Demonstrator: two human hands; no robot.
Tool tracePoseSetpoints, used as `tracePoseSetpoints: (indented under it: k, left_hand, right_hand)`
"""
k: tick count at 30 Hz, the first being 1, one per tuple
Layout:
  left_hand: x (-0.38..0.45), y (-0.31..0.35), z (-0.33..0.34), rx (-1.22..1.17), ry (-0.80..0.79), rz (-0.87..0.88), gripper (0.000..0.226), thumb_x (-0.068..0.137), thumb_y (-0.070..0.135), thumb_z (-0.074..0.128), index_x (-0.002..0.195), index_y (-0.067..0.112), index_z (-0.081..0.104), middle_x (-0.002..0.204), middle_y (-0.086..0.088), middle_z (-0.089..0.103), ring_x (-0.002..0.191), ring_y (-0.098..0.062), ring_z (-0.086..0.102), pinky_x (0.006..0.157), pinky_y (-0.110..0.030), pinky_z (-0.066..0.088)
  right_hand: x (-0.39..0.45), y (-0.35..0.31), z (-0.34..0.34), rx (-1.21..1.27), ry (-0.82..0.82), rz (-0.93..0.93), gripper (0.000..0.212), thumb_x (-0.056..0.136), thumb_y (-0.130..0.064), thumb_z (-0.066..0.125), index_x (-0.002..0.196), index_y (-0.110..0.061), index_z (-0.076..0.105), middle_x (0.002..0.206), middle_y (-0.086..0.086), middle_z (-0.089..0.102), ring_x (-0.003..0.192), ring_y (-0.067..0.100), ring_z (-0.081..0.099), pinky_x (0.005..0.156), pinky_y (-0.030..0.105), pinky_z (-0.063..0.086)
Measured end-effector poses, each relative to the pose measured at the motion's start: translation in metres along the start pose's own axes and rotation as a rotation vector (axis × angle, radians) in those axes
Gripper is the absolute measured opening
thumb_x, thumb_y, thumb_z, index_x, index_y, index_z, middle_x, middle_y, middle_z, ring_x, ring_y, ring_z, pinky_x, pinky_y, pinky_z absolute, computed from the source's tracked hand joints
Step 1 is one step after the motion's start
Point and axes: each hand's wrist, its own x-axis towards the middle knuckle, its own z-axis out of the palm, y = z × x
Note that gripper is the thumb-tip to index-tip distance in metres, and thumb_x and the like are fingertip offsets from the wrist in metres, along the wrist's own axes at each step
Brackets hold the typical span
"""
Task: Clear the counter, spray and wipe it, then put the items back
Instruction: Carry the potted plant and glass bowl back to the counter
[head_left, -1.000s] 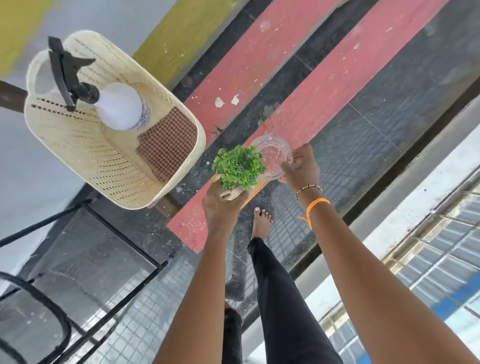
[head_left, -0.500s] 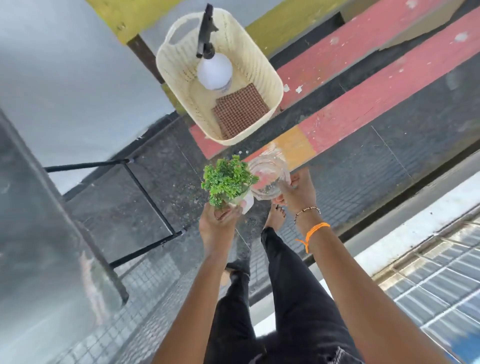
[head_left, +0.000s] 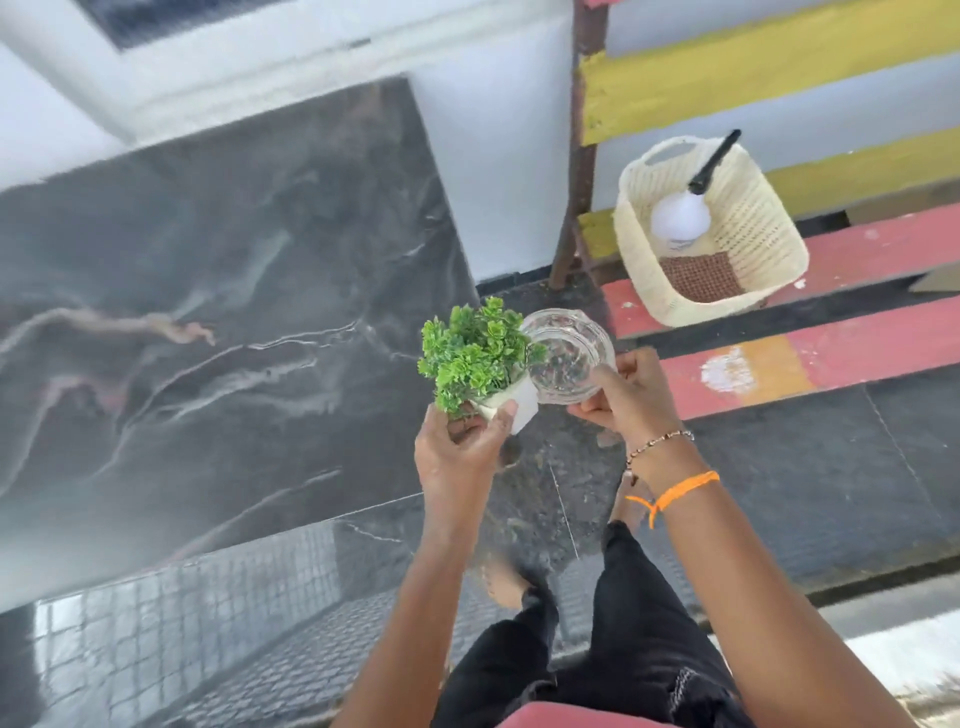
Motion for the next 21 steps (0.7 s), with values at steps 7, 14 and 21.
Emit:
tracePoseSetpoints:
  k: [7,14,21]
  left_hand:
    - [0.039,0.011,-0.084,-0.052,0.063,0.053,0.046,0.061,0.024,0.084,0.103,0.021,0.064,0.101,-0.004,0.072,0.091,-0.015,0.069,0.081,-0.026,0.055]
    - [0.084,0.03,-0.121,-0.144,0.072,0.077,0.044,0.062,0.025,0.083,0.102,0.023,0.064,0.097,0.003,0.074,0.077,-0.002,0.069,0.065,-0.01,0.05]
    - [0.174,0.053,-0.133,-0.042,0.061,0.072,0.029,0.072,0.022,0.078,0.083,0.042,0.059,0.105,-0.001,0.065,0.081,0.0,0.064,0.069,-0.016,0.05]
  right_hand:
    - [-0.014,-0.007,0.098,-0.045,-0.049,-0.148,0.026,0.084,-0.003,0.055,0.075,-0.019,0.036,0.059,0.01,0.051,0.038,0.004,0.055,0.049,0.027,0.055]
    - [-0.001,-0.024,0.164,-0.026,-0.025,-0.152,0.024,0.084,-0.001,0.052,0.076,-0.018,0.036,0.057,0.011,0.048,0.036,0.003,0.051,0.048,0.027,0.055]
    - [0.053,-0.05,0.22,-0.006,-0.001,-0.149,0.025,0.082,0.001,0.052,0.076,-0.017,0.036,0.064,0.013,0.048,0.036,0.004,0.053,0.049,0.028,0.057]
